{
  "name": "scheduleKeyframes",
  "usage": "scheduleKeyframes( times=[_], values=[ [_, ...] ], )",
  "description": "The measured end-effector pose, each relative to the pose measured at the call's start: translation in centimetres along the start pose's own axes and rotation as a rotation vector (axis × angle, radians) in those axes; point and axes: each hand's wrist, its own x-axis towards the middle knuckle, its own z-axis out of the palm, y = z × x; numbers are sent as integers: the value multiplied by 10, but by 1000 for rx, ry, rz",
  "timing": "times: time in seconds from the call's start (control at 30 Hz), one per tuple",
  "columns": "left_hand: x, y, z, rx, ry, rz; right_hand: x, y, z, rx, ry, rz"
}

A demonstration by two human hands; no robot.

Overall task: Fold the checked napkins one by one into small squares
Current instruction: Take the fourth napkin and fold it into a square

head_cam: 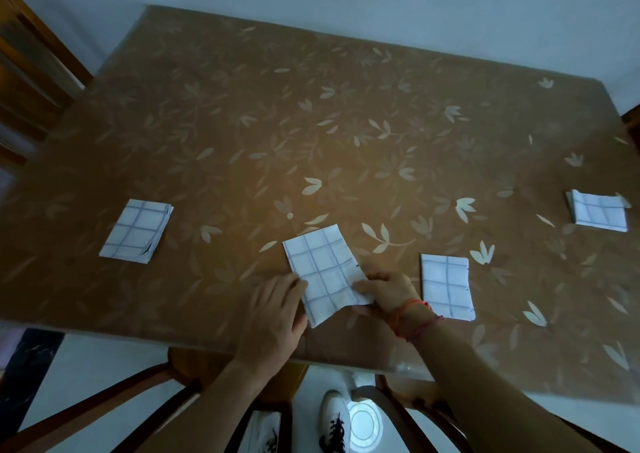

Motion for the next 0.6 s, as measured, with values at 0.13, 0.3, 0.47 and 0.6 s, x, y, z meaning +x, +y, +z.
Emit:
scheduleKeyframes(
  times=[0.13, 0.3, 0.47, 0.6],
  values=[
    [-6, 0, 3, 32, 27, 47, -6, 18, 0, 43, -38, 40],
    [-12, 3, 0, 41, 69, 84, -11, 32, -4, 83, -84, 89],
    [-21, 1, 0, 29, 97, 98, -12, 43, -5, -79, -107, -10],
    [-24, -3, 1, 15, 120, 102, -20, 39, -8, -190, -151, -135]
  ],
)
